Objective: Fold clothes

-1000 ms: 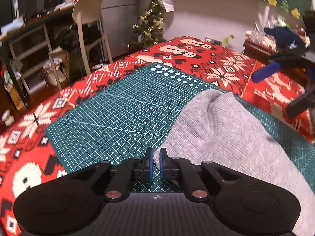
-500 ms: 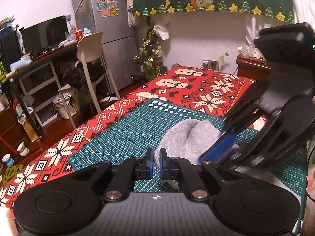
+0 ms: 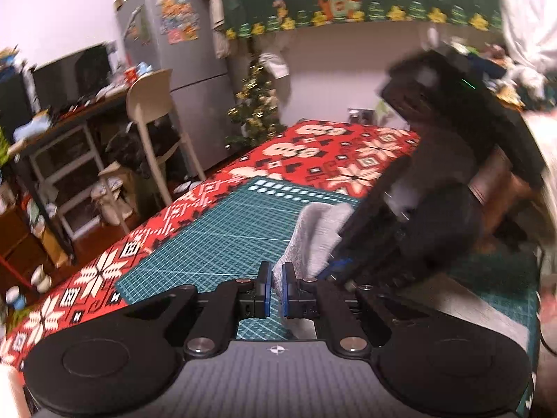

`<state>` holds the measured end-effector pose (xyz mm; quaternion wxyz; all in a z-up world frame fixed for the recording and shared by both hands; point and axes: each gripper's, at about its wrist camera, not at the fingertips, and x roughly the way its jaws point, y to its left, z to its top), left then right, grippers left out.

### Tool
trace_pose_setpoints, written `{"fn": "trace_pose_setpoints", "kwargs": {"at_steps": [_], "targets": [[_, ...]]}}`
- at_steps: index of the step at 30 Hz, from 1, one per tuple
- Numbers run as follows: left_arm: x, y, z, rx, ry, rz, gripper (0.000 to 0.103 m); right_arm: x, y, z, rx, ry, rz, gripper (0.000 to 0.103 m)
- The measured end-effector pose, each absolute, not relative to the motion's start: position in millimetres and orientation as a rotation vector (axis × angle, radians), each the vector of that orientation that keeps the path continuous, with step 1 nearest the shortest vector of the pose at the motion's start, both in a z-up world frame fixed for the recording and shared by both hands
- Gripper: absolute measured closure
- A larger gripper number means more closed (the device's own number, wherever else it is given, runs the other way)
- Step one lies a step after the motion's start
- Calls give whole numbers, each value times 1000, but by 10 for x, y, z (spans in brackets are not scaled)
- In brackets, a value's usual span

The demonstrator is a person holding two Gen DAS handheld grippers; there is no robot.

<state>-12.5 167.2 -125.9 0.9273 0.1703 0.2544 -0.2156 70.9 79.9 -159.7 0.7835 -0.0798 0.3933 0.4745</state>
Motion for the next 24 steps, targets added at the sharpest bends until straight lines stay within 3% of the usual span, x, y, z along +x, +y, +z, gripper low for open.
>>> {"fn": "trace_pose_setpoints", "kwargs": {"at_steps": [7,15,17,20,24], "targets": [[-356,1417,-1444,469,534,-474,97,702,279,-1390,-106,849,998,90],[-348,1359,-1569,381,586,-394,90,940,-135,-1230,-28,792,878,80],[-369,1385,-1565,356,598,-389,85,1017,-176,-1195,-8,768,857,78],[-426,1445,-1549,320,616,-387,78,1125,-182,-1261,12,783,843,65],[-440,1617,-1479,202,633,-373,71,1273,-161,-1406,37,827,831,63]]}}
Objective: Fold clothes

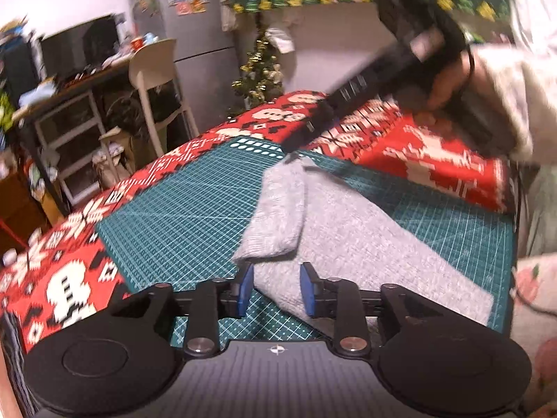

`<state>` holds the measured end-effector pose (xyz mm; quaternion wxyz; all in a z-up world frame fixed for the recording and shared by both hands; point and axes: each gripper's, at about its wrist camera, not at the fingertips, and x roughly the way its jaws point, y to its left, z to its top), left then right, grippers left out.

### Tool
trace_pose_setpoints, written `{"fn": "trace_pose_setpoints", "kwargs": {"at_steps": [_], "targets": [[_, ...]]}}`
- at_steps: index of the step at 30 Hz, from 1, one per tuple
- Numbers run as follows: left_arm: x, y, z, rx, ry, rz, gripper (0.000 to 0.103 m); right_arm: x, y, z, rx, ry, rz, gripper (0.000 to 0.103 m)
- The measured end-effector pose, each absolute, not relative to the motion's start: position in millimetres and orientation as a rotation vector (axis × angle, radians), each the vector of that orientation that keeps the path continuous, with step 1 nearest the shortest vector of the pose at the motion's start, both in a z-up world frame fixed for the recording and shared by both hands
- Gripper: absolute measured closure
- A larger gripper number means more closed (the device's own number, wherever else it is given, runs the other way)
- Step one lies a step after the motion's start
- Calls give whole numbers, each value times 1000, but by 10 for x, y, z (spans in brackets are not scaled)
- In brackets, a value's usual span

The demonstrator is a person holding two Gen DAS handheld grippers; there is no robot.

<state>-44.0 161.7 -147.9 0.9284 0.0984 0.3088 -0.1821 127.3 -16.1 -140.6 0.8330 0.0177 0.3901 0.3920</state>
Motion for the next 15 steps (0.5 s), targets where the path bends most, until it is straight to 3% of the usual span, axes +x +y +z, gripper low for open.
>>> {"fn": "trace_pose_setpoints", "kwargs": {"at_steps": [6,7,8,9,11,15], "targets": [[-168,1909,-1470,-90,672,-334,63,1410,-167,-1616,85,893,820,61],[-95,1940,-1501,-138,688,-337,64,1405,-163,-1632,83,897,827,62],[-32,1961,-1539,-170,710,-332,65,1400,-160,-1647,81,901,833,71],[17,1964,-1575,-184,730,-321,69,1394,-156,-1661,80,904,840,85],[107,1960,-1641,-200,767,-298,96,1369,-143,-1657,77,890,844,89],[123,1968,-1640,-208,760,-243,103,1375,-126,-1627,92,857,830,92]]}}
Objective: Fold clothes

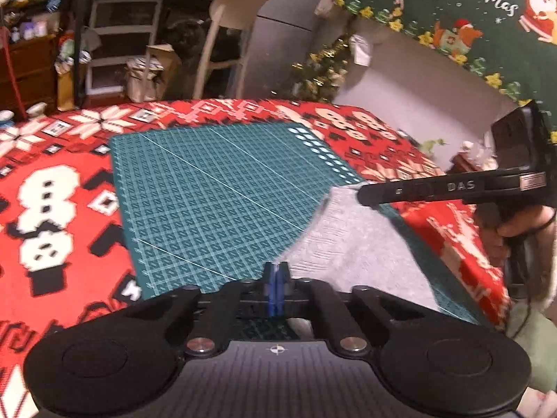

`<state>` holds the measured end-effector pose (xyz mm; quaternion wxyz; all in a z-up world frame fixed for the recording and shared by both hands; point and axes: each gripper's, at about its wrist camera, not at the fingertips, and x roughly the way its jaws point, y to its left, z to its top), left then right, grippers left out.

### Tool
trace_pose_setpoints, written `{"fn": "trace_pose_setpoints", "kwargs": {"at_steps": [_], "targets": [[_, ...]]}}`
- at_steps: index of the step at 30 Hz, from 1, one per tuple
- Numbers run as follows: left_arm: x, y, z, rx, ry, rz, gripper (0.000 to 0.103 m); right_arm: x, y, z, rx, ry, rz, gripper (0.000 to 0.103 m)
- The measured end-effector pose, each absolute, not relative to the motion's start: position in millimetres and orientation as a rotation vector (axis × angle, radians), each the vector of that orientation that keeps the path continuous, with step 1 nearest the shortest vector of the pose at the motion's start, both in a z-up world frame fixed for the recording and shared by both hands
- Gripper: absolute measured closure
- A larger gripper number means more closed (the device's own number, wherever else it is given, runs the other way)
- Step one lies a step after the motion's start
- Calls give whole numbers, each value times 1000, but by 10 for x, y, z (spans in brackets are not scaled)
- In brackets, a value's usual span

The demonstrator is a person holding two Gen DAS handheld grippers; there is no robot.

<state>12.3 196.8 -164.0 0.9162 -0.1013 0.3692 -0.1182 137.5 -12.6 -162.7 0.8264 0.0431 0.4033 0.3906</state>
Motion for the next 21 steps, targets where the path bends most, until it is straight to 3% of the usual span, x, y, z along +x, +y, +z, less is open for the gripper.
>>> {"fn": "trace_pose_setpoints", "kwargs": {"at_steps": [4,9,16,21], "targets": [[92,2019,-1675,-227,776,-209,103,1384,-167,-1625,108,844,814,92],[-45,2022,-1639,-228,760,-192,101,1385,-237,-1624,126,830,795,78],[-268,1786,-1350,-139,619,-228,98,1154,-164,-1612,64,787,818,79],[-198,1510,-1434,-93,642,-256,98,925,-11,-1637,-9,763,861,79]]}}
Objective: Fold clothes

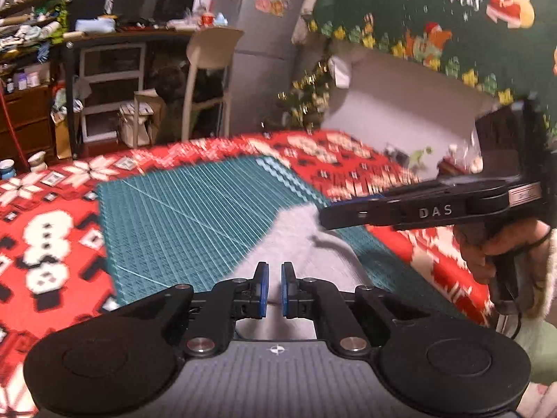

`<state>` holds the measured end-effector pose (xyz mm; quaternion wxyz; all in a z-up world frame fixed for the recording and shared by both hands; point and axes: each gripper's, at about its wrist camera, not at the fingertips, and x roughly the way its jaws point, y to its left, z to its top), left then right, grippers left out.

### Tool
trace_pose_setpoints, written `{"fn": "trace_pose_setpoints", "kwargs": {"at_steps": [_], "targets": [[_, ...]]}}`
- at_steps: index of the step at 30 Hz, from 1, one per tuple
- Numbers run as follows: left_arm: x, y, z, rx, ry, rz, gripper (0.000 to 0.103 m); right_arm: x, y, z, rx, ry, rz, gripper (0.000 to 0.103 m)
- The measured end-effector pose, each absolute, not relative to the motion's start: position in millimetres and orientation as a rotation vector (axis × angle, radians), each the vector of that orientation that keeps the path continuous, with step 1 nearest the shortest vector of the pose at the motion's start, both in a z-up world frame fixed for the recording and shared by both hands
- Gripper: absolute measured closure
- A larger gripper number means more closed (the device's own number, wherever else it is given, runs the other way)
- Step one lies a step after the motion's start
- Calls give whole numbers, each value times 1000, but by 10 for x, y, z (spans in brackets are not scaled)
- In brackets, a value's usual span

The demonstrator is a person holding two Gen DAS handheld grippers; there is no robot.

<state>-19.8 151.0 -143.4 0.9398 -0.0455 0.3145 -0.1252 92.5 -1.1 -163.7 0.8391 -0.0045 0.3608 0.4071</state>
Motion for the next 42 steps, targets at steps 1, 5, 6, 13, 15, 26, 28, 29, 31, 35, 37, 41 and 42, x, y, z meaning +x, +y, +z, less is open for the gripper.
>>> {"fn": "trace_pose_setpoints", "kwargs": {"at_steps": [1,5,6,13,15,26,28,29,31,35,37,41,42], "targets": [[-193,1460,-1474,-78,649,-247,98,879,20,-1642,-24,758,869,79],[-204,1305,-1588,-3,654,-210,93,705,136,-1662,-81,738,901,81],[-216,1279,-1590,19,649,-202,93,707,133,-1672,-83,733,898,81],[-306,1332,-1490,-35,631,-202,93,722,56,-1575,-101,683,850,80],[-300,1305,-1490,-27,635,-209,93,795,44,-1644,-119,703,825,79],[-558,1295,-1502,-4,682,-199,93,683,-281,-1600,-9,754,832,79],[-651,1304,-1486,-13,695,-192,93,560,-309,-1579,0,783,855,77],[-696,1321,-1481,-29,702,-187,93,501,-327,-1571,11,801,863,73],[-787,1372,-1481,-79,720,-173,93,395,-391,-1589,57,855,872,64],[-998,1488,-1527,-206,751,-126,71,179,-511,-1648,99,935,869,61],[-1093,1514,-1537,-245,755,-124,71,68,-557,-1662,108,956,879,61],[-1208,1535,-1546,-310,777,-145,73,-120,-615,-1702,141,1005,901,61],[-1225,1548,-1547,-341,782,-160,73,-165,-625,-1716,149,1017,904,61]]}}
